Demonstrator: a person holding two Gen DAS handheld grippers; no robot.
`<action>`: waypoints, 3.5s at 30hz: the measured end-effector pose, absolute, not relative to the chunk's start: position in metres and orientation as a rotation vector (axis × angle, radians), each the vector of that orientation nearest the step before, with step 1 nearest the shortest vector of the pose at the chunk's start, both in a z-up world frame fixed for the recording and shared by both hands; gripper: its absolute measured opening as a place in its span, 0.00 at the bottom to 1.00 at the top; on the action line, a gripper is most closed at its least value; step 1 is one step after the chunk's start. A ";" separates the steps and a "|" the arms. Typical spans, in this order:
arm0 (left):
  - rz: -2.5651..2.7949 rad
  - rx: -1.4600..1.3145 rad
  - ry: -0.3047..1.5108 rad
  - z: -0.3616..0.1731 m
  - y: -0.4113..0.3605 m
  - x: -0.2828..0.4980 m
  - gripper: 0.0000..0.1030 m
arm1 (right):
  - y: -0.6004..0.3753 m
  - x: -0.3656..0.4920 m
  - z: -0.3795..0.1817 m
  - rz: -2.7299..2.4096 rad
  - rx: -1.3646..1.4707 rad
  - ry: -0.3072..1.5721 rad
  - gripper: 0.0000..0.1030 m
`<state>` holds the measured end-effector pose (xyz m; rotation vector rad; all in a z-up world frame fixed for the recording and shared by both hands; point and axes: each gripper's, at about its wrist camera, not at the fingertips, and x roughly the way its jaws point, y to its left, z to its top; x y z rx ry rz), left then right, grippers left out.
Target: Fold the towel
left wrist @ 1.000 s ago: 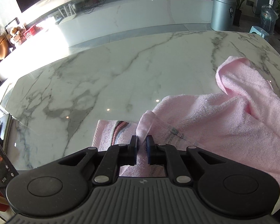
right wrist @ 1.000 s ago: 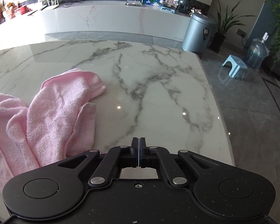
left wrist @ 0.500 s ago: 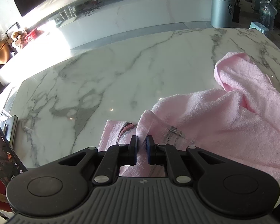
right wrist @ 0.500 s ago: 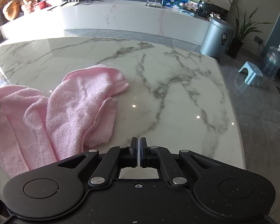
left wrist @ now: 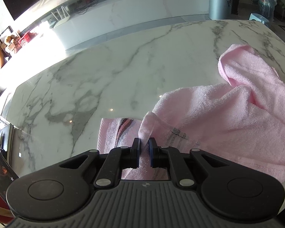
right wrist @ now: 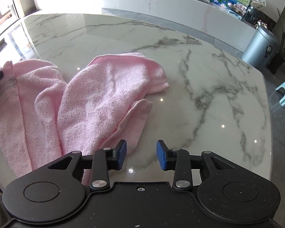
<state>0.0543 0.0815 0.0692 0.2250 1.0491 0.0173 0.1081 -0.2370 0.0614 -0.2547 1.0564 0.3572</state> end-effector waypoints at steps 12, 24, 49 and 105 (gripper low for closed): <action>0.015 0.219 1.051 0.065 0.089 0.056 0.08 | -0.217 0.127 0.065 0.369 -0.224 1.076 0.34; 0.013 0.198 1.042 0.065 0.096 0.055 0.09 | -0.212 0.143 0.060 0.300 -0.193 1.107 0.29; 0.021 0.190 1.035 0.068 0.101 0.052 0.09 | -0.245 0.129 0.078 0.165 -0.124 1.102 0.01; 0.179 0.400 0.680 0.252 0.096 -0.004 0.06 | -0.363 -0.056 0.293 -0.187 -0.189 0.620 0.01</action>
